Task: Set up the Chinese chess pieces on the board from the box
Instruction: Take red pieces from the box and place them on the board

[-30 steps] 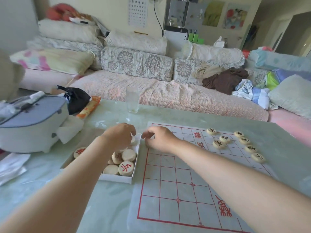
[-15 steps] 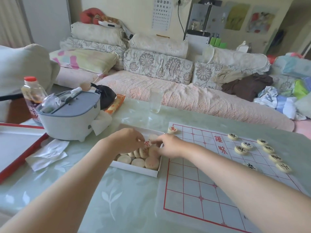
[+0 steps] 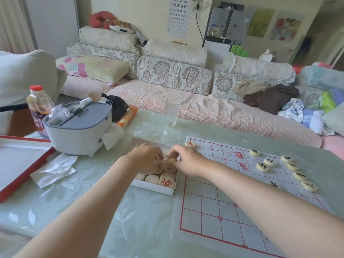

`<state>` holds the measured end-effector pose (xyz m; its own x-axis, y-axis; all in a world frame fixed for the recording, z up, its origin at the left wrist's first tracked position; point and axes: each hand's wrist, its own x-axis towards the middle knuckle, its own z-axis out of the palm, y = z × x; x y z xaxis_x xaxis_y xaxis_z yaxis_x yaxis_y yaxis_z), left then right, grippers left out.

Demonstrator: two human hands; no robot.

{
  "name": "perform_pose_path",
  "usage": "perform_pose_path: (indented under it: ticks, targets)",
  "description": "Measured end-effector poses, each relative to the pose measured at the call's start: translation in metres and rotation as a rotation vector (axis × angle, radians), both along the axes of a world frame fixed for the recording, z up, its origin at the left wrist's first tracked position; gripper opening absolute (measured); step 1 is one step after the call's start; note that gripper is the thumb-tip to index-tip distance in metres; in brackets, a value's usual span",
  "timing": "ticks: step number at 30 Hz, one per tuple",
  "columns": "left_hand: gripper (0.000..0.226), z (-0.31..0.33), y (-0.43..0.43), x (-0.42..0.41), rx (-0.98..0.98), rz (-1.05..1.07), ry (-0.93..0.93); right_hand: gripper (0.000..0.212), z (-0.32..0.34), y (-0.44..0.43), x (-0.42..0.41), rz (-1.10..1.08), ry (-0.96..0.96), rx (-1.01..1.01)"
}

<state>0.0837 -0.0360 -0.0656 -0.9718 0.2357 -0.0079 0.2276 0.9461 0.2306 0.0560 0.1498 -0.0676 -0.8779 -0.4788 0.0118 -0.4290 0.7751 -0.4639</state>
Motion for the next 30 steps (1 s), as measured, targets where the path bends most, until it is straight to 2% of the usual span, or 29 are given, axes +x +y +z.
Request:
perform_pose_path:
  ticks: [3,12,21,24,30]
  targets:
    - [0.039,0.000,-0.001,0.002,0.045,0.007,-0.015,0.017,-0.004,0.000,0.001,0.003,0.063,-0.014]
    - [0.035,-0.001,0.001,-0.002,0.170,0.076,-0.060,0.027,-0.009,0.003,0.005,-0.028,-0.065,0.017]
    - [0.026,0.010,0.010,-0.003,0.278,0.157,0.035,0.052,-0.012,0.004,0.007,-0.137,-0.056,-0.168]
    - [0.026,0.023,0.022,-0.003,0.285,0.155,0.030,0.042,-0.001,0.021,0.014,-0.170,-0.010,-0.217]
    - [0.027,0.040,0.076,0.000,0.411,0.078,-0.060,0.024,0.020,0.090,0.032,-0.260,0.010,-0.189]
